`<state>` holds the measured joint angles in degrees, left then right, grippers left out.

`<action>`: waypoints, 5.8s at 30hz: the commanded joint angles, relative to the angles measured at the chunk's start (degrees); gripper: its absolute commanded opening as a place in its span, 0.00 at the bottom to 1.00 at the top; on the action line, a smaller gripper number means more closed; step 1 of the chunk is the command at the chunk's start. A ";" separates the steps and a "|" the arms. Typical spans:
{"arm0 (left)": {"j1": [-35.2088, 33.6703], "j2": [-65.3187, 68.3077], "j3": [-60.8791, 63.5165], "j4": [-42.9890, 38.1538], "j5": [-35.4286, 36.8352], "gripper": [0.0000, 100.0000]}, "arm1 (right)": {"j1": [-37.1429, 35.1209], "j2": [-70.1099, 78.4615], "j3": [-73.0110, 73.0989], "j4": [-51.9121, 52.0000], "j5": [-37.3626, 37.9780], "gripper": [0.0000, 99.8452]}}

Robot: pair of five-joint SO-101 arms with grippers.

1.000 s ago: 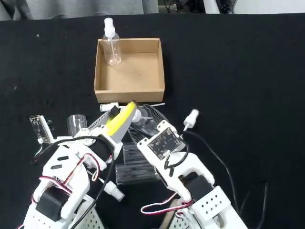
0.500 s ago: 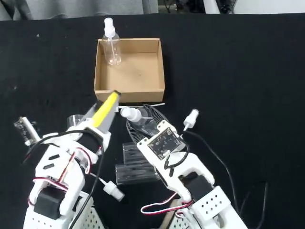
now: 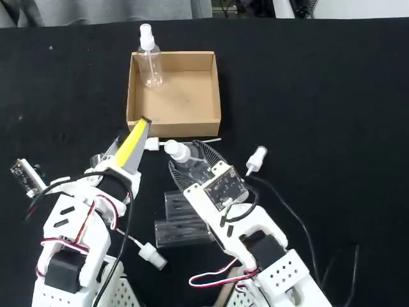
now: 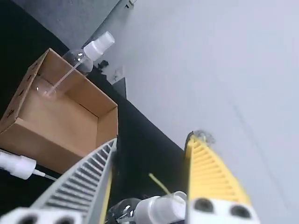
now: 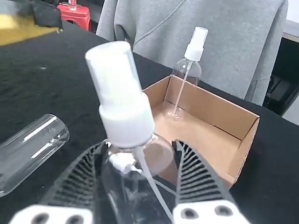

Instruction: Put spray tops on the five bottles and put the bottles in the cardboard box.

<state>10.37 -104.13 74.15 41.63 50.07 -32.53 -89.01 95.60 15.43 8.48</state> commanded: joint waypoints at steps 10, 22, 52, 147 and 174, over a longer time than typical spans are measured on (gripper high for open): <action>-0.04 -0.44 3.21 -1.23 -4.66 0.21 | -0.79 -1.54 -0.84 -5.89 -6.59 0.04; 9.45 -0.44 6.37 -1.05 -11.08 0.21 | -0.79 -1.45 -0.57 -5.80 -6.59 0.04; 2.42 -0.53 5.14 -1.14 -10.29 0.21 | -0.53 -1.36 -0.48 -5.45 -6.51 0.04; -20.00 -0.44 21.05 -8.09 -24.53 0.03 | 3.69 -1.45 -0.40 -5.80 -6.51 0.04; -22.20 -0.44 23.25 -9.14 -24.53 0.03 | 6.68 -0.84 -21.23 19.87 -2.55 0.04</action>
<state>-10.46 -104.04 95.96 34.86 26.07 -26.99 -89.01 79.34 34.24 5.23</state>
